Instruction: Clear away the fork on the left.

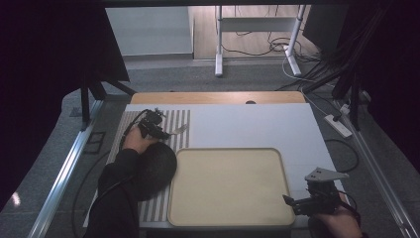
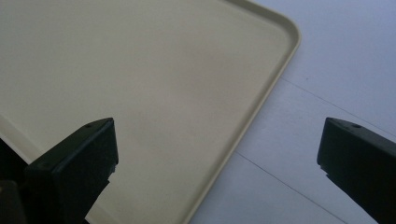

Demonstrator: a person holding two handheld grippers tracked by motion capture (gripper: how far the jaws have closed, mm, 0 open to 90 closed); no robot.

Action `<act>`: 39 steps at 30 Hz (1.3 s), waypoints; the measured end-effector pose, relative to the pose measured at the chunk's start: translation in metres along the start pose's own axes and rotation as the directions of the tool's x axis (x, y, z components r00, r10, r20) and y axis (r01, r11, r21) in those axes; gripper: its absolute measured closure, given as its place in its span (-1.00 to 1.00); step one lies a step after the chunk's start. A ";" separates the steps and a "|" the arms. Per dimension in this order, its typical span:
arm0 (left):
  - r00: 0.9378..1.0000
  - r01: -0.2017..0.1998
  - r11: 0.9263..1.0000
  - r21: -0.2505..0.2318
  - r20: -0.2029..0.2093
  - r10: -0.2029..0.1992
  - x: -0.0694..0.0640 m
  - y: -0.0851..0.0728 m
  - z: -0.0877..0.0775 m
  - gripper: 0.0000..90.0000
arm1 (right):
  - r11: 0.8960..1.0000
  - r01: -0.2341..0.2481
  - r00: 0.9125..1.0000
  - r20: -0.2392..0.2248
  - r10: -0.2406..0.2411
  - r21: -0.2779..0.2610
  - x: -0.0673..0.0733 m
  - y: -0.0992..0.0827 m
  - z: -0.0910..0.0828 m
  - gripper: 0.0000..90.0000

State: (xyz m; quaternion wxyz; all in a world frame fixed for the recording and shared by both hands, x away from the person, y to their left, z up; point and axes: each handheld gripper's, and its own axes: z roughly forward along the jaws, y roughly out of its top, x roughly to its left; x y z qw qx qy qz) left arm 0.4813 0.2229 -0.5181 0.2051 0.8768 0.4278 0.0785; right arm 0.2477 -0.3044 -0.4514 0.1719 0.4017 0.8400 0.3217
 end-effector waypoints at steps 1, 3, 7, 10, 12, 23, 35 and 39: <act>1.000 -0.015 1.000 -0.004 -0.002 0.015 0.001 0.001 0.000 0.54 | 1.000 -0.002 1.000 -0.001 0.002 0.000 0.000 0.000 0.000 -1.00; 1.000 -0.019 1.000 -0.008 0.016 0.019 0.003 0.001 0.000 0.80 | 1.000 -0.001 1.000 -0.001 0.001 -0.001 0.000 0.000 0.000 -1.00; 0.999 -0.032 0.999 0.000 0.040 0.032 0.006 0.002 0.000 0.90 | 1.000 -0.003 1.000 -0.001 0.003 -0.002 0.000 0.000 0.000 -1.00; 0.998 -0.061 0.998 0.013 0.035 0.060 0.006 0.003 -0.001 0.91 | 1.000 -0.003 1.000 0.000 0.003 -0.002 0.000 0.000 0.000 -1.00; 0.997 -0.074 0.997 0.033 0.024 0.074 0.007 0.006 -0.001 0.91 | 1.000 -0.003 1.000 0.000 0.003 -0.003 0.000 0.000 0.000 -1.00; 0.985 -0.097 0.989 0.110 -0.132 0.112 0.025 0.001 -0.021 0.91 | 1.000 -0.005 1.000 -0.001 0.005 -0.004 -0.001 0.000 0.000 -1.00; 0.997 0.019 0.997 0.068 -0.082 -0.013 0.032 -0.013 -0.050 0.91 | 1.000 -0.003 1.000 0.001 0.003 -0.003 0.000 0.000 0.000 -1.00; 0.998 0.058 0.997 0.041 -0.026 -0.057 0.028 -0.021 -0.058 0.91 | 1.000 -0.002 1.000 0.002 0.002 -0.003 0.000 0.000 0.000 -1.00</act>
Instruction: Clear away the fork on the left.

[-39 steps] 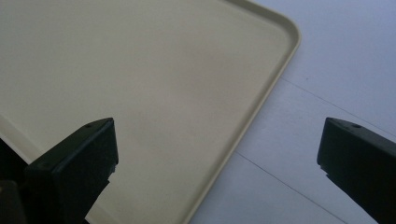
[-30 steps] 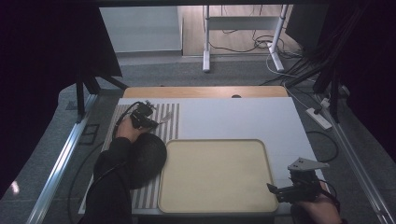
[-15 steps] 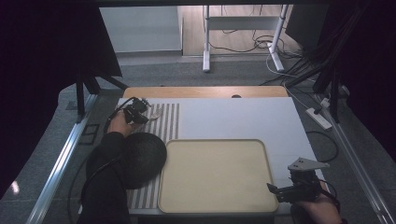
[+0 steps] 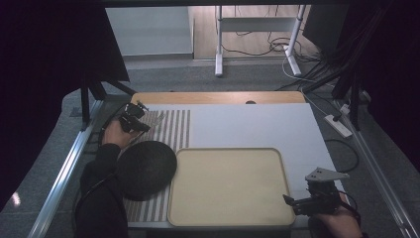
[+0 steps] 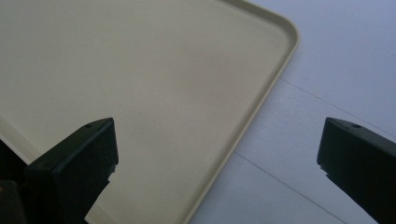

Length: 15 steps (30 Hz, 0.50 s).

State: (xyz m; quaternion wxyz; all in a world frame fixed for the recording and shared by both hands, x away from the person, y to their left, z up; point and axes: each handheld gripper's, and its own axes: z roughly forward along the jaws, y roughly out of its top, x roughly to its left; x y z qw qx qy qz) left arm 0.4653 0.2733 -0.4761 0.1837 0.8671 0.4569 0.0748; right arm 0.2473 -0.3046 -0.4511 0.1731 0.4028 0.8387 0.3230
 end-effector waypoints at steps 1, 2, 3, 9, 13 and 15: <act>1.000 0.000 1.000 0.000 0.000 0.000 0.000 0.000 0.000 0.91 | 1.000 0.000 1.000 0.000 0.000 0.000 0.000 0.000 0.000 -1.00; 1.000 0.008 1.000 -0.005 0.011 -0.007 -0.001 -0.002 -0.001 0.91 | 1.000 0.001 1.000 0.000 -0.001 0.000 0.000 0.000 0.000 -1.00; 0.999 0.017 1.000 -0.012 0.028 -0.017 -0.003 -0.004 -0.002 0.91 | 1.000 0.001 1.000 0.000 -0.001 0.000 0.000 0.000 0.000 -1.00; 0.997 0.032 0.999 -0.011 0.064 -0.031 -0.014 -0.014 -0.004 0.91 | 1.000 0.003 1.000 0.001 -0.003 0.000 0.000 0.000 0.000 -1.00; 0.996 0.035 0.999 -0.004 0.080 -0.035 -0.023 -0.020 -0.004 0.91 | 1.000 0.004 1.000 0.002 -0.004 0.000 0.000 0.000 0.000 -1.00; 0.995 0.035 0.999 -0.008 0.095 -0.035 -0.029 -0.025 -0.006 0.91 | 1.000 0.005 1.000 0.003 -0.005 0.001 0.001 0.000 0.000 -1.00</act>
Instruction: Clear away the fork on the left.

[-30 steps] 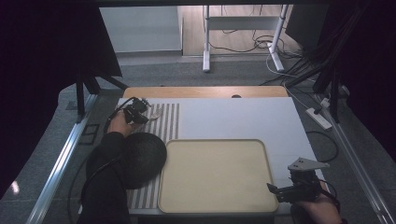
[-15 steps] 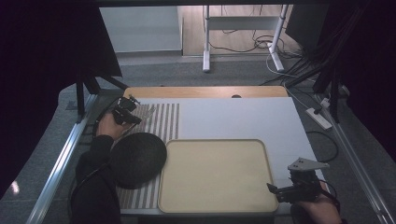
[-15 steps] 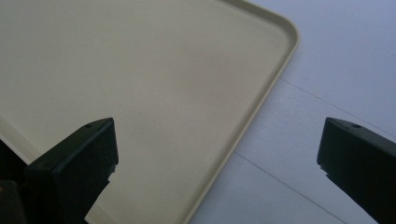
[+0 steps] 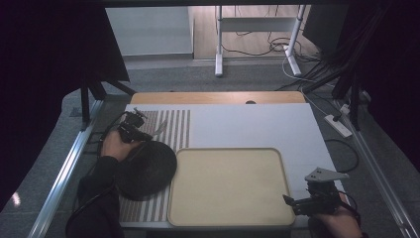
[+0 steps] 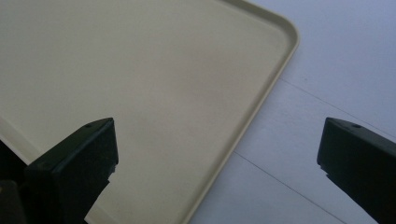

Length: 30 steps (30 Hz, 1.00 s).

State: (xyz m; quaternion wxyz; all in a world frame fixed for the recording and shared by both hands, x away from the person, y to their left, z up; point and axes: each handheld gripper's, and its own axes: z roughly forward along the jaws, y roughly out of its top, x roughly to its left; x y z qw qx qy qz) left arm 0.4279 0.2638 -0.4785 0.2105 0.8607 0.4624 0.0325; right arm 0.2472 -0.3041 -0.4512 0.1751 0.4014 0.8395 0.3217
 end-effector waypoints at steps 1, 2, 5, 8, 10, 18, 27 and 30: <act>1.000 0.000 1.000 0.000 0.000 0.000 0.000 0.000 0.000 0.91 | 1.000 0.000 1.000 0.000 0.000 0.000 0.000 0.000 0.000 -1.00; 1.000 -0.002 1.000 -0.001 0.006 0.002 -0.002 -0.002 -0.001 0.91 | 1.000 0.000 1.000 0.000 0.000 0.000 0.000 0.000 0.000 -1.00; 1.000 -0.013 1.000 -0.015 0.025 0.014 -0.013 -0.009 -0.001 0.91 | 1.000 0.002 1.000 0.002 -0.002 0.002 0.000 0.000 0.000 -1.00; 0.999 -0.016 1.000 -0.012 0.036 0.016 -0.017 -0.011 -0.001 0.91 | 1.000 0.003 1.000 0.001 -0.003 0.000 0.000 0.000 0.000 -1.00; 0.999 -0.010 1.000 -0.015 0.035 0.011 -0.021 -0.014 -0.001 0.91 | 1.000 0.005 1.000 0.002 -0.005 0.000 0.001 0.000 0.000 -1.00; 0.999 -0.004 1.000 -0.024 0.053 0.005 -0.038 -0.023 -0.005 0.91 | 1.000 0.008 1.000 0.000 -0.008 -0.001 0.000 0.000 0.000 -1.00; 0.998 -0.016 0.999 -0.033 0.057 0.018 -0.065 -0.030 -0.009 0.91 | 1.000 0.011 1.000 -0.002 -0.011 -0.002 0.001 0.000 0.000 -1.00; 0.998 -0.017 0.999 -0.036 0.059 0.019 -0.072 -0.032 -0.010 0.91 | 1.000 0.012 1.000 -0.002 -0.012 -0.002 0.001 0.000 0.000 -1.00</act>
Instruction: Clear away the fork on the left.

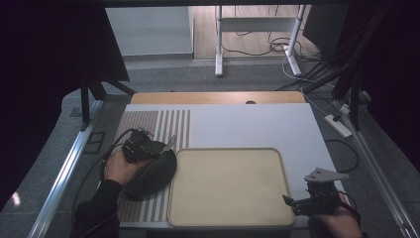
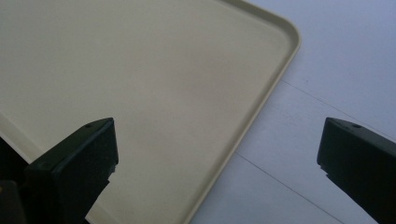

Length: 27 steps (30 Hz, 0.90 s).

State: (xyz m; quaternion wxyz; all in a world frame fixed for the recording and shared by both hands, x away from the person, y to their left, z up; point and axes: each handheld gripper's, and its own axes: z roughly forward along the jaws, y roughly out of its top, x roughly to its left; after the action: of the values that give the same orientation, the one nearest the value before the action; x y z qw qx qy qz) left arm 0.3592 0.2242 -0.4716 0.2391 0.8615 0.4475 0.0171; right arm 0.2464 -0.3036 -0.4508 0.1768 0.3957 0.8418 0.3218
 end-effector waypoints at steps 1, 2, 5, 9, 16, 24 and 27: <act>1.000 -0.002 1.000 -0.003 0.001 0.002 -0.003 -0.001 0.000 0.91 | 1.000 0.000 1.000 0.000 0.000 0.000 0.000 0.000 0.000 -1.00; 1.000 -0.003 1.000 -0.003 0.008 0.003 -0.008 -0.001 0.000 0.91 | 1.000 0.001 1.000 0.000 -0.001 0.000 0.000 0.000 0.000 -1.00; 1.000 -0.009 1.000 0.010 0.005 0.009 -0.015 -0.002 0.001 0.91 | 1.000 0.001 1.000 -0.001 -0.001 0.001 0.000 0.000 0.000 -1.00; 1.000 -0.005 1.000 0.012 0.001 0.005 -0.023 -0.001 0.002 0.91 | 1.000 0.003 1.000 0.000 -0.003 0.003 0.001 0.000 0.000 -1.00; 0.999 0.007 1.000 0.027 0.031 -0.008 -0.042 -0.002 0.012 0.91 | 1.000 0.005 1.000 -0.002 -0.005 0.003 0.001 0.001 0.001 -1.00; 0.998 0.012 0.999 0.048 0.053 -0.015 -0.068 0.005 0.023 0.91 | 1.000 0.011 1.000 -0.004 -0.011 0.007 0.001 0.001 0.001 -1.00; 0.998 0.017 0.998 0.058 0.053 -0.020 -0.076 0.008 0.027 0.91 | 1.000 0.014 1.000 -0.006 -0.014 0.008 0.001 0.001 0.002 -1.00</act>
State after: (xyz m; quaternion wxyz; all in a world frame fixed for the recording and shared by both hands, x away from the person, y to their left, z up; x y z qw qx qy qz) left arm 0.3260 0.1499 -0.4785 0.2266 0.8640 0.4492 -0.0212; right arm 0.2475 -0.3017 -0.4512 0.1752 0.3896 0.8463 0.3182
